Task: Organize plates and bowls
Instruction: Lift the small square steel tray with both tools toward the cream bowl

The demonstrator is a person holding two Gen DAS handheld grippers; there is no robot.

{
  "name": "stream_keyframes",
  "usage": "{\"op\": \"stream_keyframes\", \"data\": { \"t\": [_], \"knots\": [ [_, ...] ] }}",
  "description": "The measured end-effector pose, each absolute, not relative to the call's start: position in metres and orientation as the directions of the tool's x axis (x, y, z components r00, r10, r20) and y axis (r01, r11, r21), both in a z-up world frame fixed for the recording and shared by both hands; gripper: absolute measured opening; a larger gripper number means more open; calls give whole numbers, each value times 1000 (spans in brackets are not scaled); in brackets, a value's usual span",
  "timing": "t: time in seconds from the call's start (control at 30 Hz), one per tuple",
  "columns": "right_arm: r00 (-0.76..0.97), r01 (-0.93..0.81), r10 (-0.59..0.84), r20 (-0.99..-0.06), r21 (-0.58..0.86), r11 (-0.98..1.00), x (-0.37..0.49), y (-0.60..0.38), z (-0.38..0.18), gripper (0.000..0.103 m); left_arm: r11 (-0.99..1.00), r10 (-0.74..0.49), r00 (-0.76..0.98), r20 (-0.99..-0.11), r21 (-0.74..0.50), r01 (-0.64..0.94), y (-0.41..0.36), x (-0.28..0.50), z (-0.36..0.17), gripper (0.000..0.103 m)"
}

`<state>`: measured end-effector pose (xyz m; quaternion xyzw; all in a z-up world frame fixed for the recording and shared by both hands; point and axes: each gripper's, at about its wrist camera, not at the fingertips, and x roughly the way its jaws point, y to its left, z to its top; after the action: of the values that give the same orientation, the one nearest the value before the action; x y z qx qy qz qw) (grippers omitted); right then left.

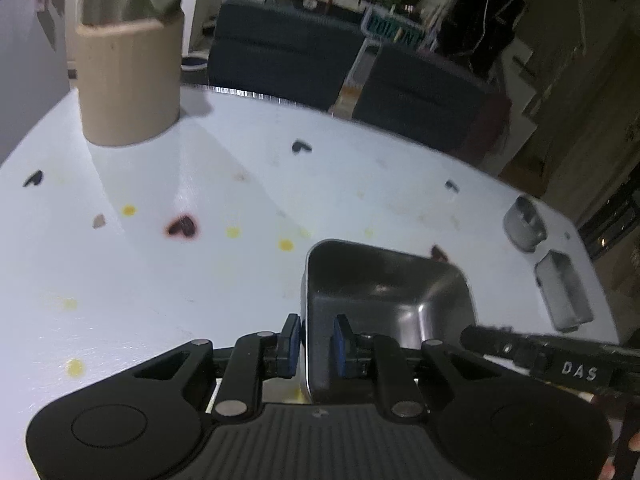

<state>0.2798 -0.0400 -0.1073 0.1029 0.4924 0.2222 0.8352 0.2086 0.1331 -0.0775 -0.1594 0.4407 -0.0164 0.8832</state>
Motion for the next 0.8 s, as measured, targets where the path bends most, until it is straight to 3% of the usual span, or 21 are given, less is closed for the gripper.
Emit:
{"op": "stream_keyframes", "data": {
  "t": [0.23, 0.8],
  "knots": [
    [398, -292, 500, -769, 410, 864, 248, -44, -97, 10, 944, -171, 656, -735, -313, -105, 134, 167, -59, 18],
    [264, -427, 502, -823, 367, 826, 200, -26, -105, 13, 950, -131, 555, -822, -263, -165, 131, 115, -100, 21]
  ]
}}
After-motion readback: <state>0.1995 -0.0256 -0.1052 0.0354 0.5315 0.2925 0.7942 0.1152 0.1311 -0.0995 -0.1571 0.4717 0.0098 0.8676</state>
